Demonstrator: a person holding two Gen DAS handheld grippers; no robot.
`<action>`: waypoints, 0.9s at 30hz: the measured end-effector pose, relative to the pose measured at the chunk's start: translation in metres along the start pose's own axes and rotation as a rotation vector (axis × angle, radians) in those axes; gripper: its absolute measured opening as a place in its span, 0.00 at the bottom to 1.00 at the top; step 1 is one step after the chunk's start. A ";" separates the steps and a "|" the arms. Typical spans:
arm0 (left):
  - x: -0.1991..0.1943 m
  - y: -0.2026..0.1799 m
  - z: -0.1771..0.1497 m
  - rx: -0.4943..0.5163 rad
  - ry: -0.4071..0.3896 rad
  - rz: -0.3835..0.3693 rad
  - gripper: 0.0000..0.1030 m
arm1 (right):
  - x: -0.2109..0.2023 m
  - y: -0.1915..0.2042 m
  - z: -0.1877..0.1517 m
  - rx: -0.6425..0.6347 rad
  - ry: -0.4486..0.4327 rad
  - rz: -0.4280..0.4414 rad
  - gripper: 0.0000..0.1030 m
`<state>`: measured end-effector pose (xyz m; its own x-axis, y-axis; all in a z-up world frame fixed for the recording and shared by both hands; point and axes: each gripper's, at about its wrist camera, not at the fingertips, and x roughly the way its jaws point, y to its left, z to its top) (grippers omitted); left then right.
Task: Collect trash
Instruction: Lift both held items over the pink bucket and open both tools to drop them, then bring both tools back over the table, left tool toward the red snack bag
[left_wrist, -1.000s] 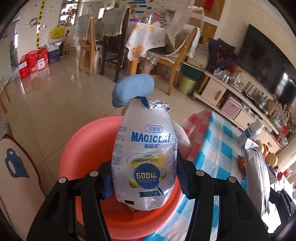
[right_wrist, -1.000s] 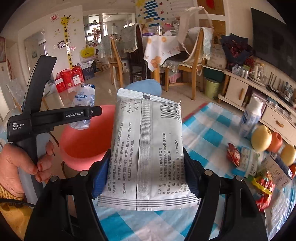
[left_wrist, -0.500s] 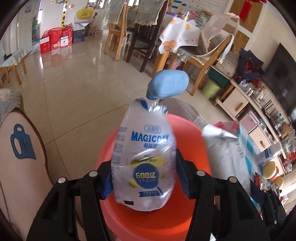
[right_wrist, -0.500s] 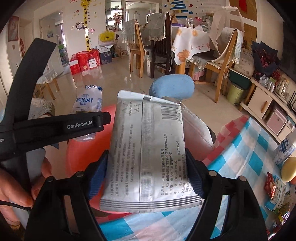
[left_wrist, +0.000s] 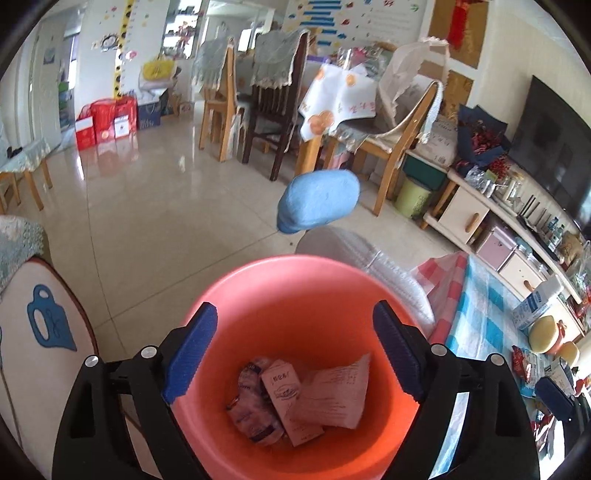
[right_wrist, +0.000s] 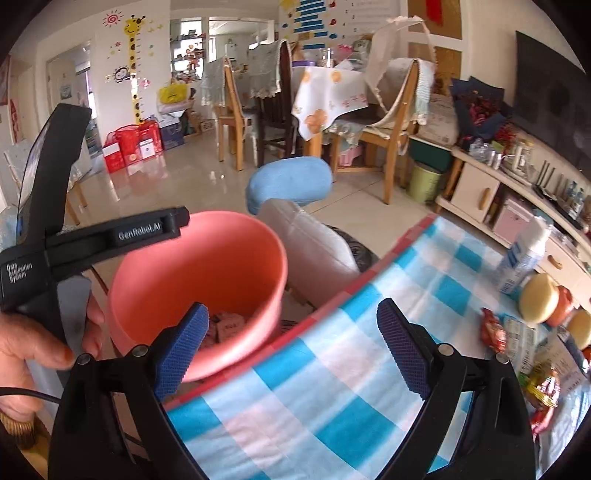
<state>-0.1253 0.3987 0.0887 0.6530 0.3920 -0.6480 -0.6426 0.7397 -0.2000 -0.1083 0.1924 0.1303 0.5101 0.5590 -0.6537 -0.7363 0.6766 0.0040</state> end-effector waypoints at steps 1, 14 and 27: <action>-0.002 -0.003 0.000 -0.004 -0.008 -0.026 0.84 | -0.005 -0.005 -0.004 0.001 -0.003 -0.017 0.91; -0.020 -0.063 -0.013 0.073 -0.038 -0.250 0.86 | -0.065 -0.056 -0.056 0.064 -0.036 -0.133 0.91; -0.040 -0.148 -0.051 0.336 -0.058 -0.356 0.86 | -0.105 -0.103 -0.104 0.132 -0.104 -0.220 0.96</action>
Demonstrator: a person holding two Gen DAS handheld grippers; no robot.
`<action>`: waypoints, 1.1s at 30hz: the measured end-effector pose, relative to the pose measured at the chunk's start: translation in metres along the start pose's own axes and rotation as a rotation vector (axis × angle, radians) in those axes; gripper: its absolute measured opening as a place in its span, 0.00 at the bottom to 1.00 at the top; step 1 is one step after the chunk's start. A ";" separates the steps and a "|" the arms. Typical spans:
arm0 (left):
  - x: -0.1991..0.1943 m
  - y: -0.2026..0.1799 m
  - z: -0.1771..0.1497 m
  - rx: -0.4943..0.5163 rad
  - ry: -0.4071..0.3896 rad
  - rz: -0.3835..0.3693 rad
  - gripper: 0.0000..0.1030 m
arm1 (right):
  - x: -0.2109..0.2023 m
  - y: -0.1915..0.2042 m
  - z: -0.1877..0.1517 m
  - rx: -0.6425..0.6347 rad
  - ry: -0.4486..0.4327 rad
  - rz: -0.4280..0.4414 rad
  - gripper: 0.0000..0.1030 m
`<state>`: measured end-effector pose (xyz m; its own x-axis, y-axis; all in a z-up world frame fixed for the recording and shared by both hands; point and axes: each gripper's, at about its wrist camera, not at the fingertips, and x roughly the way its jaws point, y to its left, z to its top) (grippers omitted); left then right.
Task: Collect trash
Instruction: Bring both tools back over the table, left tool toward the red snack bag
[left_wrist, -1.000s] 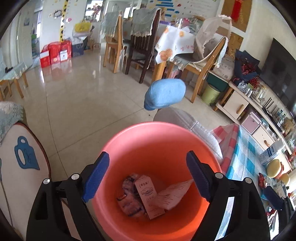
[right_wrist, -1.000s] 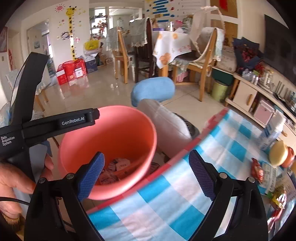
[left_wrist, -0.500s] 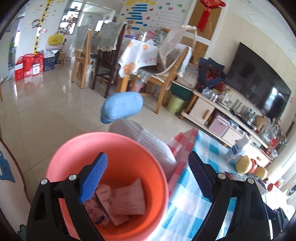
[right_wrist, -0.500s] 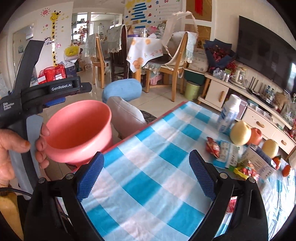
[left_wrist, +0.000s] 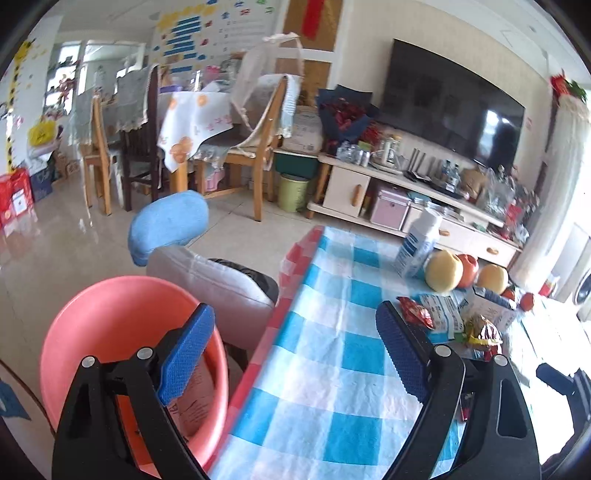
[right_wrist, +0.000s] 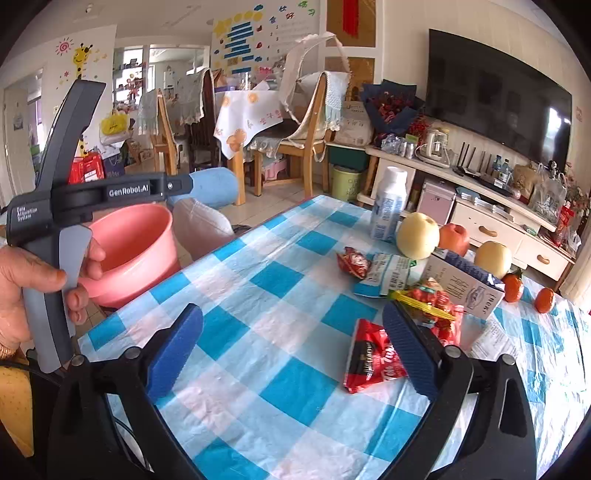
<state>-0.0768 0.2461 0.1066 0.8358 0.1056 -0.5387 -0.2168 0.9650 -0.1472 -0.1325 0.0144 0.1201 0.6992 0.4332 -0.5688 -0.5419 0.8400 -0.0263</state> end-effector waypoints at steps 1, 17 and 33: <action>0.001 -0.006 -0.001 0.013 0.001 -0.001 0.86 | -0.002 -0.004 -0.001 0.006 -0.009 -0.004 0.96; 0.012 -0.060 -0.012 0.129 0.043 0.036 0.86 | -0.018 -0.065 -0.016 0.093 -0.019 -0.099 0.96; 0.016 -0.100 -0.023 0.202 0.055 -0.081 0.86 | -0.017 -0.099 -0.026 0.159 0.056 -0.064 0.96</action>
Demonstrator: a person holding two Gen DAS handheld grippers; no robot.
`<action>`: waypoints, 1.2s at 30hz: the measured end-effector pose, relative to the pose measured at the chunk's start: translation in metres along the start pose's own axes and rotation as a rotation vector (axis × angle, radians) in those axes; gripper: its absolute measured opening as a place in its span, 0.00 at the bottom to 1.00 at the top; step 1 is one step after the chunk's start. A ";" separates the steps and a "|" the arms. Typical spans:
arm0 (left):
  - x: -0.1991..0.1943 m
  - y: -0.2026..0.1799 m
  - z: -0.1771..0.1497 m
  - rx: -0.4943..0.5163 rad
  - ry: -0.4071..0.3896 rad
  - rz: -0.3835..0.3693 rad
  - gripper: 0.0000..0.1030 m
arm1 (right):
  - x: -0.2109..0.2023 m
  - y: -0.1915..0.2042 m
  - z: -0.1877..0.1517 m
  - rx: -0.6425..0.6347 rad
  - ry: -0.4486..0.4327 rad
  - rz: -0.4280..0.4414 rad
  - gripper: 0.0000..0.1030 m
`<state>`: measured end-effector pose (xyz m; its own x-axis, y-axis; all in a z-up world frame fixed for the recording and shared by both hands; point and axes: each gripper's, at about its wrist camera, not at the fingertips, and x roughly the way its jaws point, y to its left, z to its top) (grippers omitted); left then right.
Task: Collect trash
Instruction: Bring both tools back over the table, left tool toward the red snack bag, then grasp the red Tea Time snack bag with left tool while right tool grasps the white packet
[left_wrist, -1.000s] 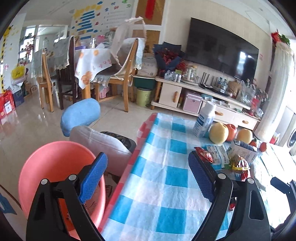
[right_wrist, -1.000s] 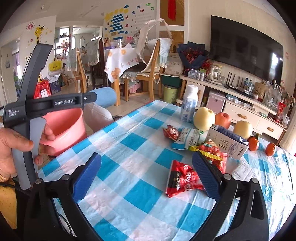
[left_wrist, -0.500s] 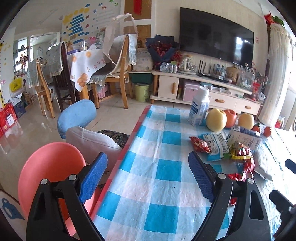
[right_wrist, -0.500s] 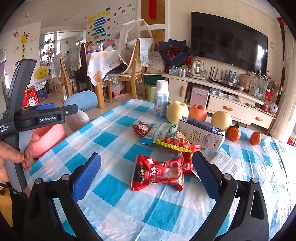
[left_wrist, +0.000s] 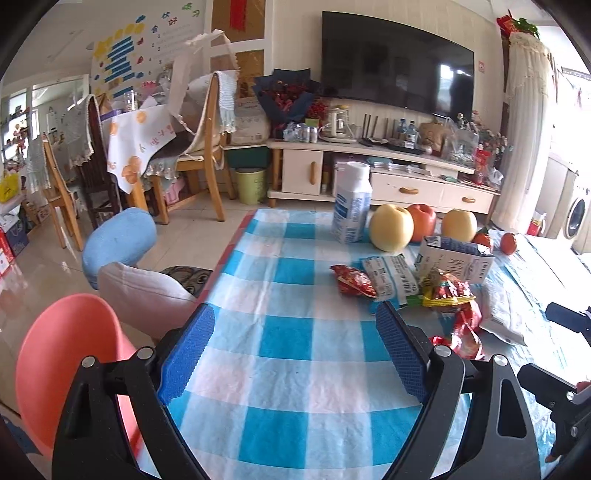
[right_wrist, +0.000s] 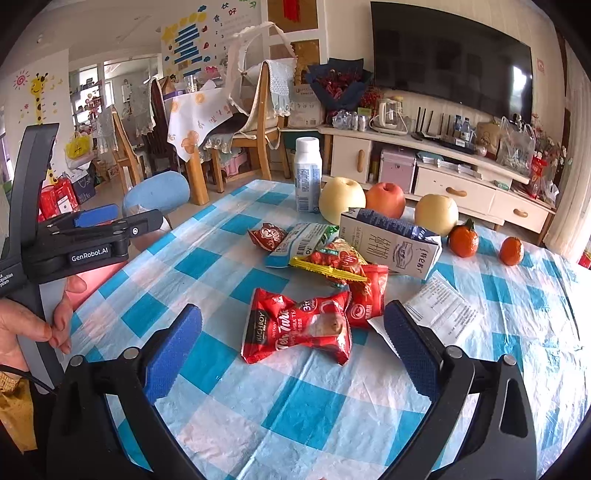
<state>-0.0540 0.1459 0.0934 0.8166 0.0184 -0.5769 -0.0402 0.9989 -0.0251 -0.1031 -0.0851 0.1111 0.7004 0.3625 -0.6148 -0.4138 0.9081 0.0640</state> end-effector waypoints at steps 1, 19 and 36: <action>0.001 -0.002 0.000 -0.002 0.004 -0.015 0.86 | 0.000 -0.002 0.000 0.004 0.003 0.003 0.96; 0.030 -0.112 -0.023 0.388 0.125 -0.323 0.86 | -0.018 -0.077 -0.005 0.159 0.014 -0.128 0.96; 0.074 -0.153 -0.040 0.576 0.211 -0.337 0.86 | 0.033 -0.158 -0.025 0.495 0.169 -0.061 0.95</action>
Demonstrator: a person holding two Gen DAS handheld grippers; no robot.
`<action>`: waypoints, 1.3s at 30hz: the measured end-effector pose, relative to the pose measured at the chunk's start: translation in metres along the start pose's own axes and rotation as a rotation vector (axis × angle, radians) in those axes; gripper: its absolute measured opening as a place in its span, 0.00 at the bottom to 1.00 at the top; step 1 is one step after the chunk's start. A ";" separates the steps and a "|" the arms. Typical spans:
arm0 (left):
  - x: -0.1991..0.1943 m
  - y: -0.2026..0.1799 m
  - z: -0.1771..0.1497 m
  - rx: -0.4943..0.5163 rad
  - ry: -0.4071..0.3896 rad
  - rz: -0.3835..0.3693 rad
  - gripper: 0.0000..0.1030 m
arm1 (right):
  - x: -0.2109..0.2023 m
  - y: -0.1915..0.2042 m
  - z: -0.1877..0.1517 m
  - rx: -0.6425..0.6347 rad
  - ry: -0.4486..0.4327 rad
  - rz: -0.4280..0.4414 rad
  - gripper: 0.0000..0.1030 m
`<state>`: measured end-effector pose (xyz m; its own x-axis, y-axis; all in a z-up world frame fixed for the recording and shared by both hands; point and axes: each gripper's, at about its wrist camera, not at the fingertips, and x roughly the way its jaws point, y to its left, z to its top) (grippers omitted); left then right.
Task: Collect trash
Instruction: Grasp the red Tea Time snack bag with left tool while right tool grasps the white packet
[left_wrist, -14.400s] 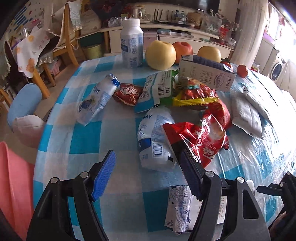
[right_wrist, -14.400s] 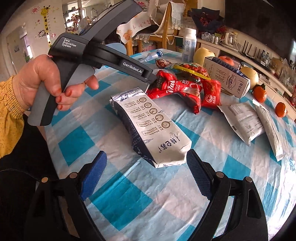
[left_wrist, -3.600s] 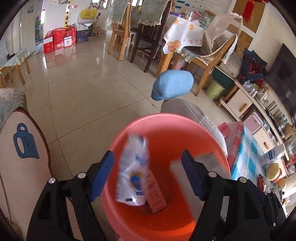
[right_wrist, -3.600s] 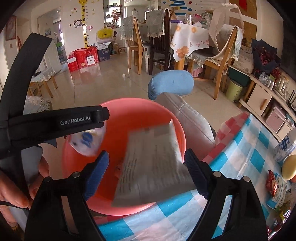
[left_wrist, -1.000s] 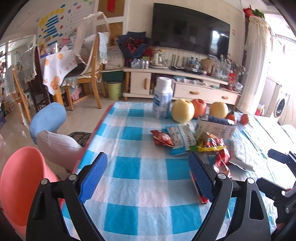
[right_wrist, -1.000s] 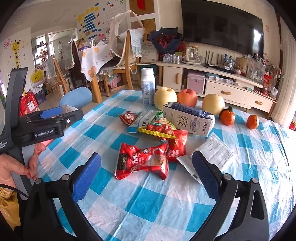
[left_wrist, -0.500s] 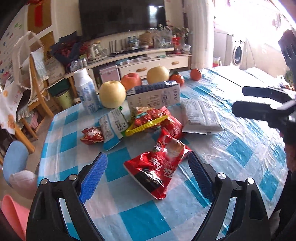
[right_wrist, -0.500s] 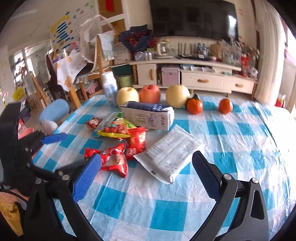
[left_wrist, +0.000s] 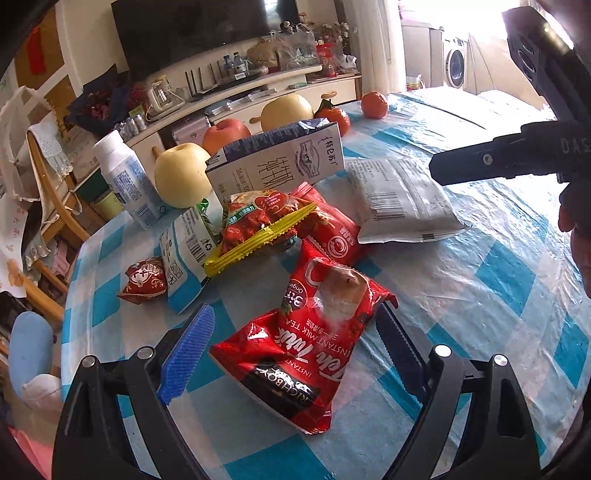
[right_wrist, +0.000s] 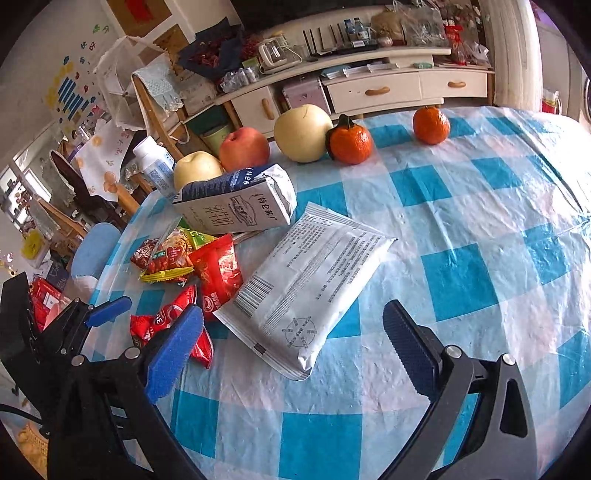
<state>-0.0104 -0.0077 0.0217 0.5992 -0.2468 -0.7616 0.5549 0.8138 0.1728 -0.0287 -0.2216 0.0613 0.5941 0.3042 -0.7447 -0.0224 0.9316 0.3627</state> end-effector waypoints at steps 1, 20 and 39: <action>0.001 0.000 0.001 -0.003 0.001 -0.006 0.86 | 0.002 0.001 0.000 0.007 0.006 0.008 0.95; 0.021 0.000 0.005 -0.051 0.036 -0.031 0.80 | 0.046 0.001 0.020 0.005 -0.002 -0.066 0.94; 0.016 0.003 -0.002 -0.155 0.045 -0.058 0.55 | 0.058 0.001 0.022 -0.051 0.011 -0.116 0.72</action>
<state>-0.0008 -0.0084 0.0091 0.5405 -0.2745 -0.7953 0.4899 0.8712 0.0322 0.0235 -0.2074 0.0304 0.5862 0.1957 -0.7861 0.0052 0.9695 0.2452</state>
